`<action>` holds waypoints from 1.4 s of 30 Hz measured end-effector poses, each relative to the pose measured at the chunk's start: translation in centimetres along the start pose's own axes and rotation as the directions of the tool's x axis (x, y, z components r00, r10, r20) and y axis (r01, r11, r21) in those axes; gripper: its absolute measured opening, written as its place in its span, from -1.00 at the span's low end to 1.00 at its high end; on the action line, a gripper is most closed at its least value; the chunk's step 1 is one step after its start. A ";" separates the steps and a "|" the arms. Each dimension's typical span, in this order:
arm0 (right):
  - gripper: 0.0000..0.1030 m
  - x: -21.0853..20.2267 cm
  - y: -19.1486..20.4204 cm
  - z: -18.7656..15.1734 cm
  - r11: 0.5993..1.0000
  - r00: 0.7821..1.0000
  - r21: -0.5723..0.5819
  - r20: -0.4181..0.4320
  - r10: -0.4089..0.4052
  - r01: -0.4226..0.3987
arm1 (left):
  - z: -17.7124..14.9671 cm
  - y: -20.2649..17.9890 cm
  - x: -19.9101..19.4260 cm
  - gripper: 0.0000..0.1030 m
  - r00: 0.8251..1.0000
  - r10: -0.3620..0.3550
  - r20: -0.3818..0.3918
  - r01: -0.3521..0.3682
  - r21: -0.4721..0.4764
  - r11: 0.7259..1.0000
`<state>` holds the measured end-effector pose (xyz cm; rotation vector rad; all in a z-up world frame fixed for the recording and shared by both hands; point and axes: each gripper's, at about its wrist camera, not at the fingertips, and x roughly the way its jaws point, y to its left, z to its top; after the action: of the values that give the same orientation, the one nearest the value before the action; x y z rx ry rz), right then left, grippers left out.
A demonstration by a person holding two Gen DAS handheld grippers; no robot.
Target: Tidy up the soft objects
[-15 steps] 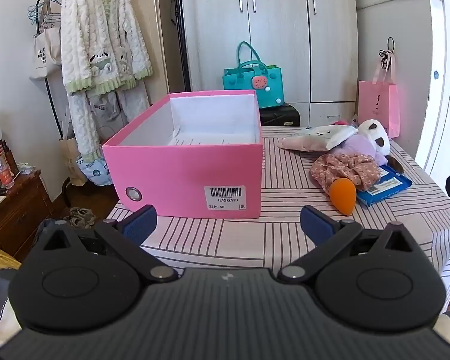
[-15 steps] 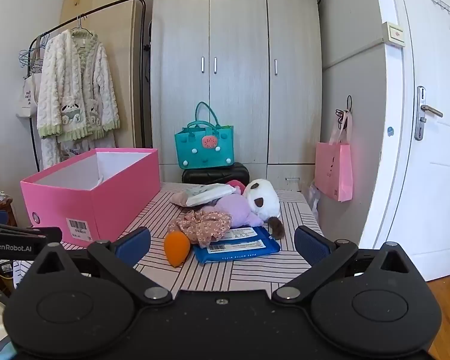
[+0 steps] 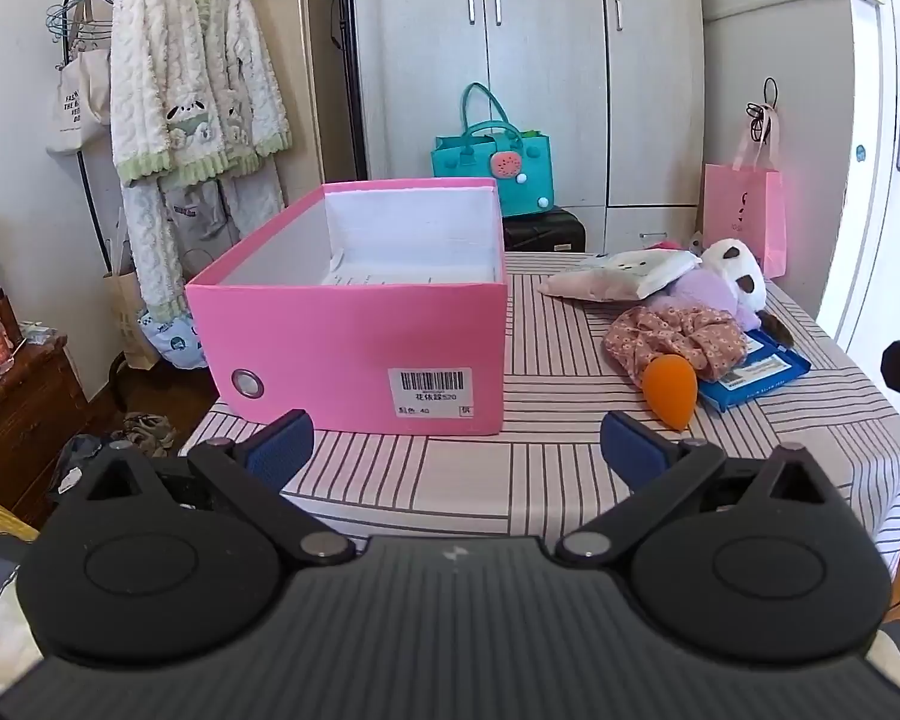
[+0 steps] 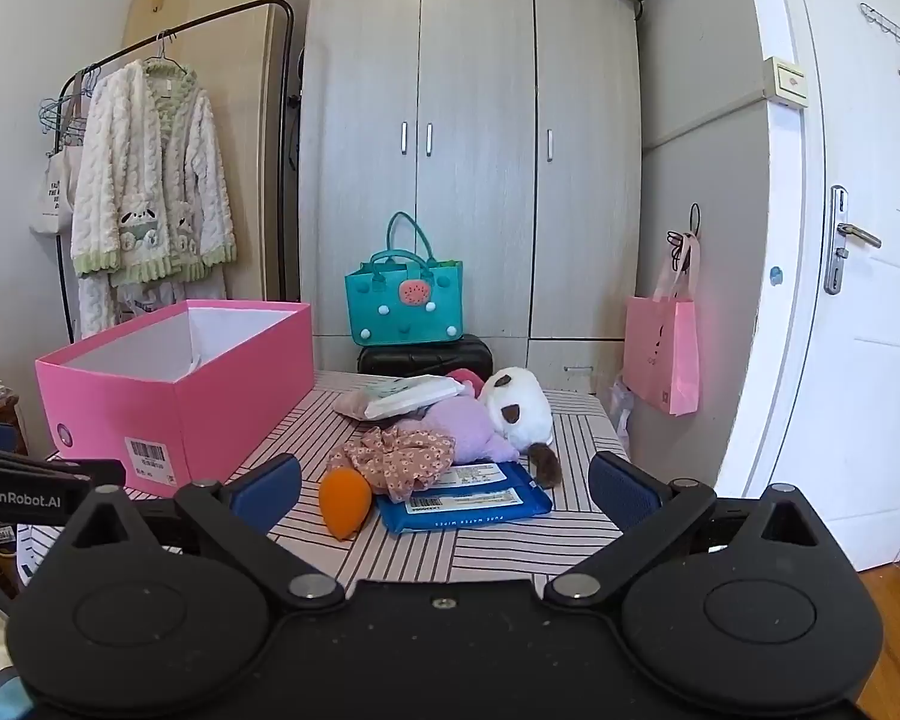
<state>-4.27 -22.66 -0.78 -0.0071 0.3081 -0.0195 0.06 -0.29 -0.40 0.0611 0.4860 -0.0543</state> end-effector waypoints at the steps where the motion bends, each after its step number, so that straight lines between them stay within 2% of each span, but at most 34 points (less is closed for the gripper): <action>1: 1.00 0.0 0.1 -0.1 1.000 1.000 -0.001 0.002 -0.001 0.001 | -0.1 0.0 0.1 1.00 1.000 -0.002 0.000 0.002 0.000 1.000; 10: 1.00 0.0 -0.2 -0.2 1.000 1.000 -0.005 0.012 -0.017 0.017 | -0.8 -0.2 0.4 1.00 1.000 -0.013 0.021 0.014 -0.029 0.999; 15: 1.00 0.1 -0.1 -0.5 1.000 1.000 -0.003 0.015 -0.022 0.022 | -1.4 -0.2 -0.4 1.00 0.993 -0.002 0.116 0.008 -0.056 0.998; 18: 1.00 0.1 -0.1 -0.6 1.000 1.000 -0.004 0.015 -0.021 0.021 | -1.3 0.0 -0.4 1.00 0.992 -0.002 0.123 0.011 -0.069 0.998; 27: 1.00 -0.1 0.1 -0.6 0.999 1.000 -0.016 0.003 -0.031 0.031 | -1.4 -0.5 0.0 1.00 0.997 -0.006 0.071 0.007 -0.020 1.000; 33: 1.00 -0.5 0.1 1.1 0.997 0.998 -0.053 -0.028 -0.049 0.048 | 0.0 -0.7 -0.8 1.00 0.999 -0.033 0.013 0.032 0.037 0.999; 35: 1.00 -0.7 -0.1 1.8 0.998 0.999 -0.058 -0.037 -0.028 0.026 | 0.8 -0.8 -1.0 1.00 0.998 -0.058 0.001 0.057 0.059 0.997; 42: 1.00 -0.8 -0.4 3.8 0.995 0.995 -0.085 -0.091 0.050 -0.057 | 2.6 -1.9 -0.9 1.00 0.997 -0.057 -0.046 0.063 0.129 0.990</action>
<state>-3.88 -23.03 3.10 -0.0849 0.3974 0.0470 0.32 -2.32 2.25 0.1757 0.5263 -0.1441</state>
